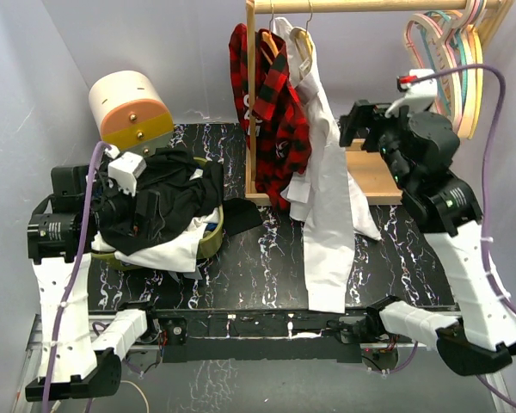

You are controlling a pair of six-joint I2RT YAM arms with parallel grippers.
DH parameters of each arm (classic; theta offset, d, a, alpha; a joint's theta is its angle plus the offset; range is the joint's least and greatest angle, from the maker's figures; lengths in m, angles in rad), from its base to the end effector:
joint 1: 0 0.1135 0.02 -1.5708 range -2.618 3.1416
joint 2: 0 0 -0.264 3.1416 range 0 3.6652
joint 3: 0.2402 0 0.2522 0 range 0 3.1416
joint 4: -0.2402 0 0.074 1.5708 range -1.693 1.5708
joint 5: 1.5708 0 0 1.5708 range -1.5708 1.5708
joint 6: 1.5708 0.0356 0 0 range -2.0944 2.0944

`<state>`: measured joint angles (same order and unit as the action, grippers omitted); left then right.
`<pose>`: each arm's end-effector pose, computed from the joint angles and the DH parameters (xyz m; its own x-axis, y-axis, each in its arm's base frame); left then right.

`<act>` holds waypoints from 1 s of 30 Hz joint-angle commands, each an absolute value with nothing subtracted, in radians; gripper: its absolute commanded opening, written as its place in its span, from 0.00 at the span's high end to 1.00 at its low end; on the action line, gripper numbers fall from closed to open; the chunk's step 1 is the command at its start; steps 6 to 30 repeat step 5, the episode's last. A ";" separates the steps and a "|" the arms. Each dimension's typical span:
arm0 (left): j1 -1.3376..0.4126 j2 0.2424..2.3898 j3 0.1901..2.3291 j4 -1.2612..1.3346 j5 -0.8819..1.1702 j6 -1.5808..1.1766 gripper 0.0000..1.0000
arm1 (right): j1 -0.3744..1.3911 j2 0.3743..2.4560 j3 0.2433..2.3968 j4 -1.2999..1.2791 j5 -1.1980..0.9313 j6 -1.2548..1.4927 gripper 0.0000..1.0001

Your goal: Place the shirt on the hanger

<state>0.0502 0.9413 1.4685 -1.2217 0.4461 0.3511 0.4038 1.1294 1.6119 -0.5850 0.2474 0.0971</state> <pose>0.1282 -0.0089 0.4341 -0.5019 0.2855 -0.8165 0.4882 0.8727 0.0050 0.1913 0.0723 0.5079 -0.1089 0.0557 -0.9925 -0.1471 0.9865 0.0715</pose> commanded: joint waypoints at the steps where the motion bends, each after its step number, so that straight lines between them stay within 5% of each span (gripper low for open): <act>1: 0.055 0.938 1.467 -1.124 0.240 0.107 0.03 | 0.400 1.068 1.479 -0.630 0.373 0.172 0.02; 5: 0.057 0.920 1.461 -1.052 0.095 0.038 0.03 | 0.400 0.991 1.367 -0.651 0.395 0.209 0.01; 30: 0.057 0.920 1.461 -1.052 0.095 0.038 0.03 | 0.400 0.991 1.367 -0.651 0.395 0.209 0.01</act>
